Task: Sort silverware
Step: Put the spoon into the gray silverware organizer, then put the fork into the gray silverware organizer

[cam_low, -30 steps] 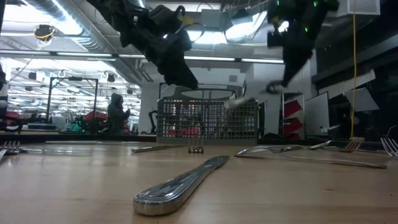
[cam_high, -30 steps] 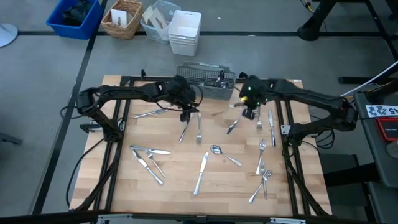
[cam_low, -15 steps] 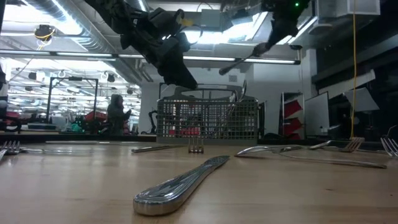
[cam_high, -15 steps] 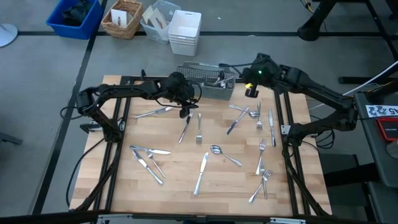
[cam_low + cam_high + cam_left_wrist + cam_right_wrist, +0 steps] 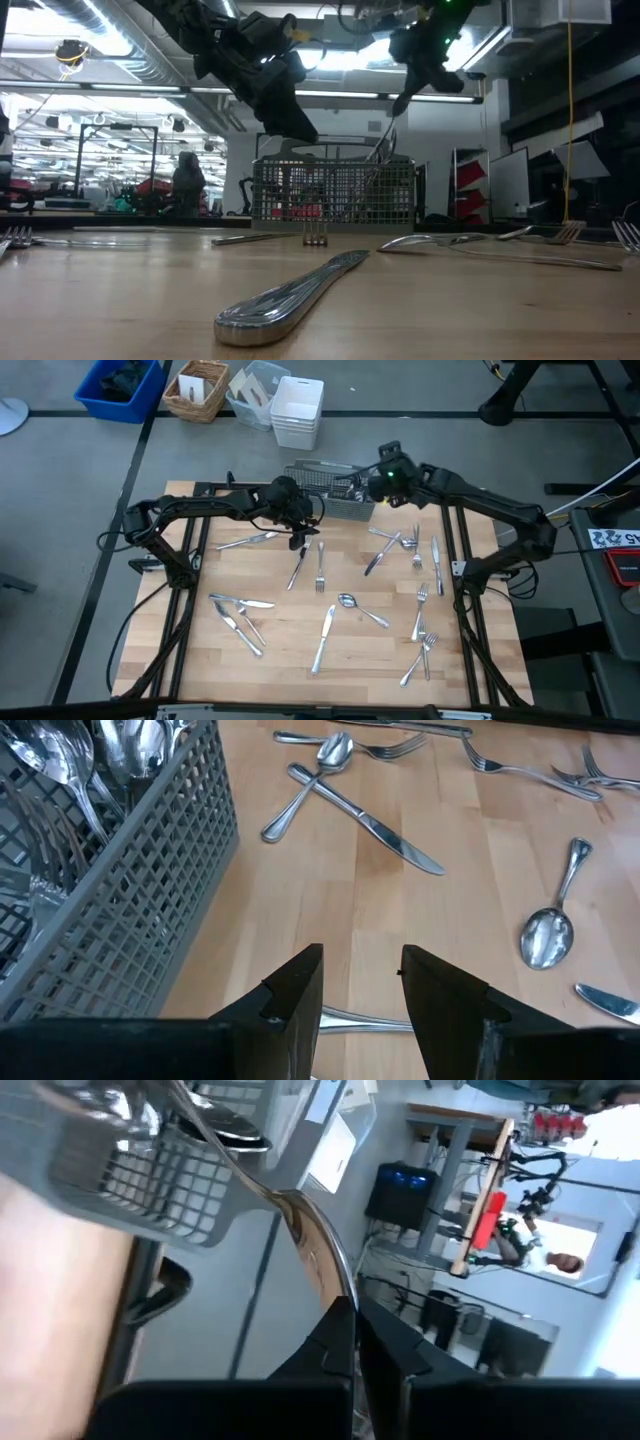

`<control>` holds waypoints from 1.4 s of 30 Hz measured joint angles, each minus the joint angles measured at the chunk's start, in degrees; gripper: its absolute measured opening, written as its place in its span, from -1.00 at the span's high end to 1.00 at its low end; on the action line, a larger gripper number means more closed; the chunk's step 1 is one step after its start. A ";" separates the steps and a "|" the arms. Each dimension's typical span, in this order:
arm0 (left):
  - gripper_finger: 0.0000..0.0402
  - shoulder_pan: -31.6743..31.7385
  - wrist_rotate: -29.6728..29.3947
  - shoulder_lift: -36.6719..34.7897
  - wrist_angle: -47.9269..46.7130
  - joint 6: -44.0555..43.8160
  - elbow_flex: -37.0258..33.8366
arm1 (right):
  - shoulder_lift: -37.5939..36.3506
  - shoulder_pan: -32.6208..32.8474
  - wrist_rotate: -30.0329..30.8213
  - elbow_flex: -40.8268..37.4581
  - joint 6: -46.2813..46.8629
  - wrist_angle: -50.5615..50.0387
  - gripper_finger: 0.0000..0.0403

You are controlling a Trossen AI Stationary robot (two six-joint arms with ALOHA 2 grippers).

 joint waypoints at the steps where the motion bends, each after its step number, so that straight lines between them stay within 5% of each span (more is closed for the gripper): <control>1: 0.36 0.00 0.00 0.00 0.00 -0.01 0.00 | 0.85 0.02 0.73 0.00 -1.00 1.31 0.95; 6: 0.36 0.00 0.00 0.00 0.00 -0.48 0.00 | 4.16 0.04 1.14 0.00 -6.80 5.46 0.94; 19: 0.36 0.00 0.00 0.00 -0.09 -0.66 0.00 | 6.98 0.04 -8.95 0.00 -8.01 5.62 0.92; 28: 0.36 -0.01 -0.02 0.00 -3.10 -6.55 -0.04 | 6.98 0.11 -8.81 0.00 -6.38 5.52 0.44; 36: 0.36 -1.37 -0.08 0.00 -14.79 -19.24 -0.04 | 6.98 0.11 -0.12 0.00 -2.11 5.63 0.26; 42: 0.36 -4.98 -0.07 0.00 -13.14 -16.40 -0.07 | 6.97 0.11 5.05 0.00 -0.10 5.58 0.26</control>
